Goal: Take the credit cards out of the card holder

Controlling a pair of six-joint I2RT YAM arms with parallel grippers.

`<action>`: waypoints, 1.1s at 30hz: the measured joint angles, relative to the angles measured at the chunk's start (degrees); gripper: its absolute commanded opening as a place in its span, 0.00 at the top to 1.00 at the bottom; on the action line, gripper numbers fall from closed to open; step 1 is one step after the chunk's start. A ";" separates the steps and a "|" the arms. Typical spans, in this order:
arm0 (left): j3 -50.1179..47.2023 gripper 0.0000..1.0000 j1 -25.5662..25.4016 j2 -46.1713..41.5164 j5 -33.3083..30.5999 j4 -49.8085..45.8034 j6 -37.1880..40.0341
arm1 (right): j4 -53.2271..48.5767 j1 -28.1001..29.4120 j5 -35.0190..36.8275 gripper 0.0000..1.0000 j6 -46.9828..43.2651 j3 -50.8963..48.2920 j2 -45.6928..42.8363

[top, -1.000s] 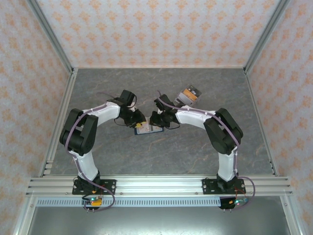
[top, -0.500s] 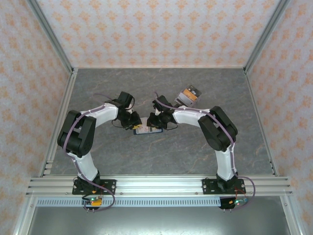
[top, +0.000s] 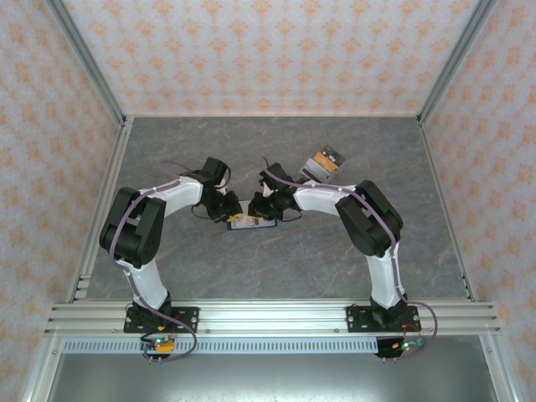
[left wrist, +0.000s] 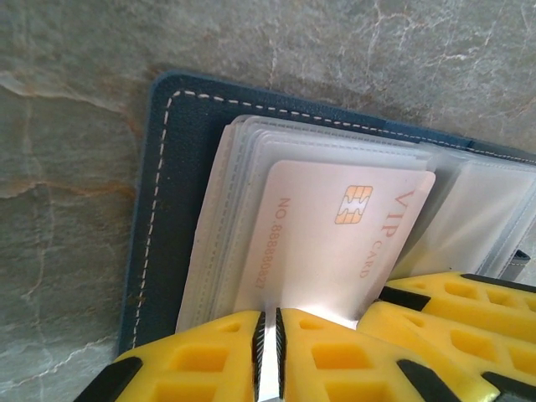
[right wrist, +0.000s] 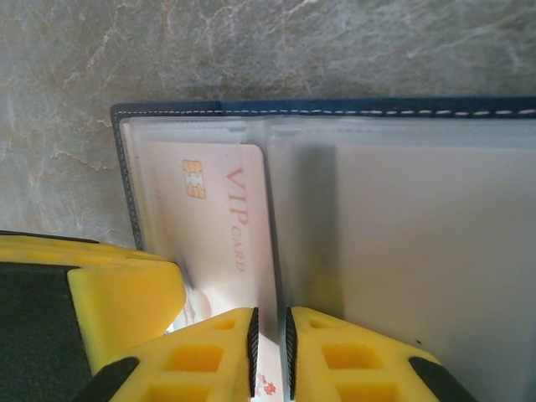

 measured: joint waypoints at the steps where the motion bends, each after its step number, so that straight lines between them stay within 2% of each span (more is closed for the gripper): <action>1: -0.04 0.84 0.04 0.00 0.11 0.07 0.00 | 0.13 0.00 -0.22 0.82 0.00 0.00 0.13; 9: -0.42 0.84 0.44 0.02 1.22 0.90 -0.04 | 0.52 -0.20 -0.87 0.92 0.55 0.00 0.44; 15: -0.42 0.80 0.74 -0.61 1.70 1.20 -0.17 | 2.80 -0.66 -1.81 1.00 1.53 -0.70 0.44; 22: -0.35 0.79 1.18 -4.09 0.92 -0.26 0.37 | 5.22 -0.76 -2.05 1.00 1.97 -1.75 0.44; 33: -0.35 0.79 1.44 -2.67 -1.86 -1.49 1.49 | 7.02 -1.27 -1.73 1.00 2.56 -4.26 -1.07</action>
